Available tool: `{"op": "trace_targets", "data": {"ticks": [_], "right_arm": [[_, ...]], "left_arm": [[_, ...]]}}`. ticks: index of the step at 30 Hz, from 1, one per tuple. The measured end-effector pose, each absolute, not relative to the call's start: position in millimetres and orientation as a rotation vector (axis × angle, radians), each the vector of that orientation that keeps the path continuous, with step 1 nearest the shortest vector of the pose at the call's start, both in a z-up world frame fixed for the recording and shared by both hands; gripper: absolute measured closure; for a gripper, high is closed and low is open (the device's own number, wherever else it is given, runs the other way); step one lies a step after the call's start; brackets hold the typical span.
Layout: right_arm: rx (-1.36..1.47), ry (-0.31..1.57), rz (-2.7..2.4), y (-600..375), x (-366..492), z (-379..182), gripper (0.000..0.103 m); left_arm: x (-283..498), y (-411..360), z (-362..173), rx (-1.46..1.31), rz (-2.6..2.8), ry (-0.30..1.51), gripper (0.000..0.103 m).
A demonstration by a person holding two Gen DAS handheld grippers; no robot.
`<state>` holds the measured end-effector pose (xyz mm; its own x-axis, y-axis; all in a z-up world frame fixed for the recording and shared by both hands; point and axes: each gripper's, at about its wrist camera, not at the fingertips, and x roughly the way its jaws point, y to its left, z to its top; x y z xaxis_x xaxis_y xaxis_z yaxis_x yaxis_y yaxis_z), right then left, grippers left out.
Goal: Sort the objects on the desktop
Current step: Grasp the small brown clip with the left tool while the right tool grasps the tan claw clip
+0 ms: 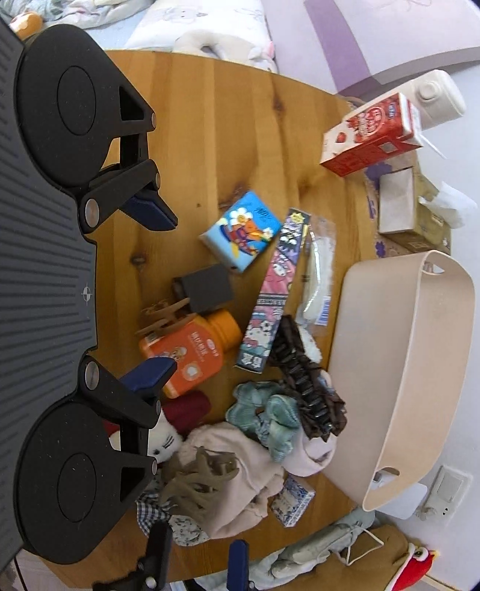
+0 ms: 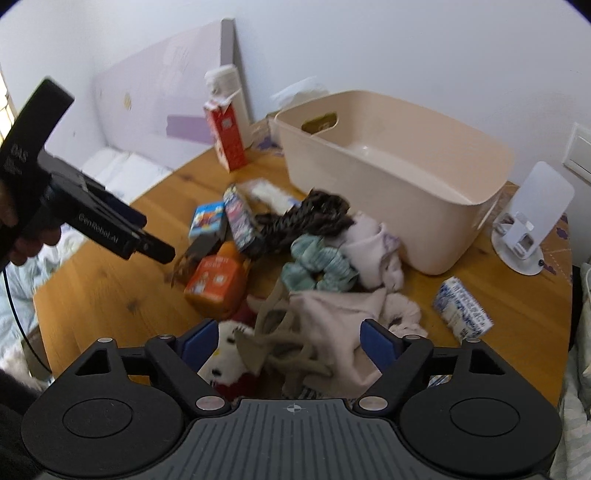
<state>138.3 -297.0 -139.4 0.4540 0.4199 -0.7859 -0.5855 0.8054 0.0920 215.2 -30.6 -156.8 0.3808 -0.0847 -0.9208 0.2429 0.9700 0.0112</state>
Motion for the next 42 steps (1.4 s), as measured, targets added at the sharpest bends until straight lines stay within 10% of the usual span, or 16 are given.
{"op": "trace_targets", "data": {"ticks": [26, 37, 42], "right_arm": [[-0.326, 0.978, 0.623, -268, 145, -178, 0.037], [-0.319, 0.973, 0.638, -267, 146, -178, 0.049], [-0.307, 0.972, 0.641, -269, 144, -177, 0.049]], "left_arm": [[226, -33, -193, 0.118, -0.135, 1.174, 0.028], [224, -27, -195, 0.066, -0.131, 1.214, 0.07], [223, -23, -197, 0.049, -0.138, 1.211, 0.073]]}}
